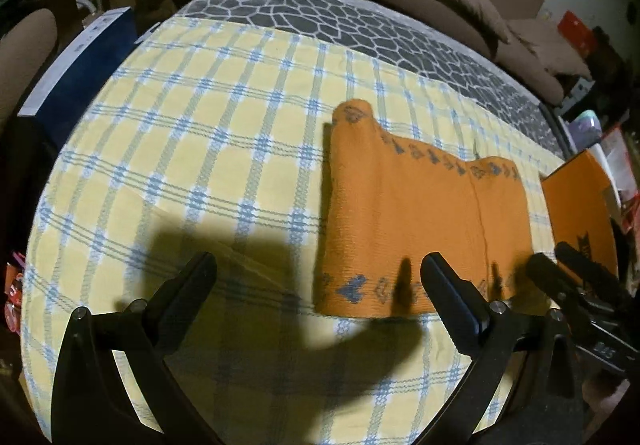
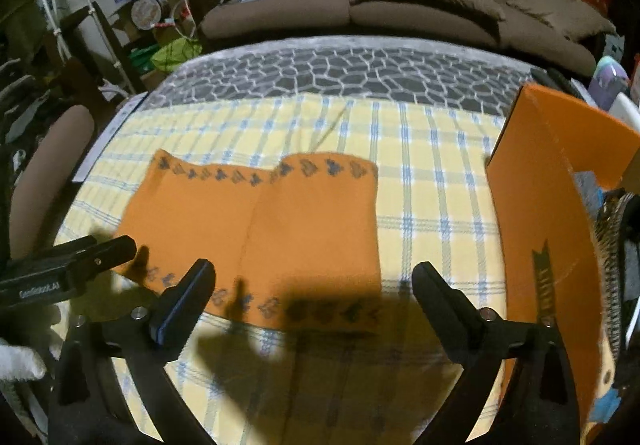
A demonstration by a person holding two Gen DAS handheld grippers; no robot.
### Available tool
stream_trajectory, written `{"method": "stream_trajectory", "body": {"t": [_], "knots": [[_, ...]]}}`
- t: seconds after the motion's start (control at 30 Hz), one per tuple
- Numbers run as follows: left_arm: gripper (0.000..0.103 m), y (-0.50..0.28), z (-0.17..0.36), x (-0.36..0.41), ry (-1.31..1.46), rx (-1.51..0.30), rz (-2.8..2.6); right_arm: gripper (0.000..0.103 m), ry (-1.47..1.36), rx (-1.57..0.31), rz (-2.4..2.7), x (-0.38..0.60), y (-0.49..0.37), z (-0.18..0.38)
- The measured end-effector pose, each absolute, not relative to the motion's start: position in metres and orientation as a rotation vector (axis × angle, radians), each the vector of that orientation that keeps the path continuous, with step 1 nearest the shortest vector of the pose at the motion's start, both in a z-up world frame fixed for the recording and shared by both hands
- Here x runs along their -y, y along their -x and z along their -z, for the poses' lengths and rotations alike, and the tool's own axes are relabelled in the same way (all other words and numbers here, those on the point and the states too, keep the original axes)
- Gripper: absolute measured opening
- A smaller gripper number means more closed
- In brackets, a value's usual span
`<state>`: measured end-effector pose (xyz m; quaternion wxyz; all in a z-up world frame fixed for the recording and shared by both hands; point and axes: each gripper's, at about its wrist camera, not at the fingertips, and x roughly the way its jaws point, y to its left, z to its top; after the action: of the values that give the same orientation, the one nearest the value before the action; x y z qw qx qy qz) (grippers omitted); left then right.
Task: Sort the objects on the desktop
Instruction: 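Grasp the edge of the orange cloth with the left tool and lift it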
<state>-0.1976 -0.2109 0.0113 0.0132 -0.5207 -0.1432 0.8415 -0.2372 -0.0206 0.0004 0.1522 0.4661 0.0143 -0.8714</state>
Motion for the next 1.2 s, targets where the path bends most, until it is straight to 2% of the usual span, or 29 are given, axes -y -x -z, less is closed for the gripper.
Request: {"method": "stream_trajectory", "body": {"t": [0.07, 0.17, 0.27, 0.33, 0.37, 0.4, 0.43, 0.47, 0.53, 0.9, 1.03, 1.2], "knots": [[0.096, 0.199, -0.008, 0.207, 1.632, 0.429, -2.624, 0.094, -1.357, -0.029, 2.504, 0.019, 0.239, 0.007], [0.095, 0.199, -0.005, 0.202, 1.640, 0.367, -2.645, 0.091, -1.406, 0.021, 2.503, 0.011, 0.243, 0.019], [0.084, 0.199, -0.006, 0.197, 1.636, 0.311, -2.672, 0.085, -1.438, 0.058, 2.504, 0.004, 0.244, 0.027], [0.071, 0.198, -0.007, 0.196, 1.622, 0.299, -2.678, 0.078, -1.427, 0.094, 2.512, -0.001, 0.243, 0.027], [0.066, 0.198, -0.008, 0.195, 1.612, 0.300, -2.677, 0.069, -1.425, 0.104, 2.521, -0.004, 0.243, 0.026], [0.052, 0.198, -0.010, 0.194, 1.596, 0.313, -2.665, 0.061, -1.422, 0.108, 2.527, -0.005, 0.243, 0.025], [0.034, 0.198, -0.011, 0.193, 1.585, 0.339, -2.642, 0.041, -1.413, 0.120, 2.524, -0.006, 0.242, 0.024], [0.027, 0.198, -0.011, 0.192, 1.582, 0.360, -2.625, 0.031, -1.409, 0.134, 2.516, -0.007, 0.243, 0.023], [0.017, 0.198, -0.013, 0.189, 1.571, 0.367, -2.616, 0.031, -1.411, 0.152, 2.505, -0.008, 0.242, 0.023], [0.008, 0.194, -0.051, 0.174, 1.372, 0.566, -2.504, 0.031, -1.398, 0.240, 2.468, -0.019, 0.240, 0.014], [0.008, 0.194, -0.058, 0.149, 1.330, 0.560, -2.424, 0.044, -1.338, 0.303, 2.467, -0.024, 0.238, -0.003], [0.008, 0.192, -0.053, 0.112, 1.321, 0.535, -2.349, 0.049, -1.256, 0.509, 2.408, -0.040, 0.236, -0.023]]}}
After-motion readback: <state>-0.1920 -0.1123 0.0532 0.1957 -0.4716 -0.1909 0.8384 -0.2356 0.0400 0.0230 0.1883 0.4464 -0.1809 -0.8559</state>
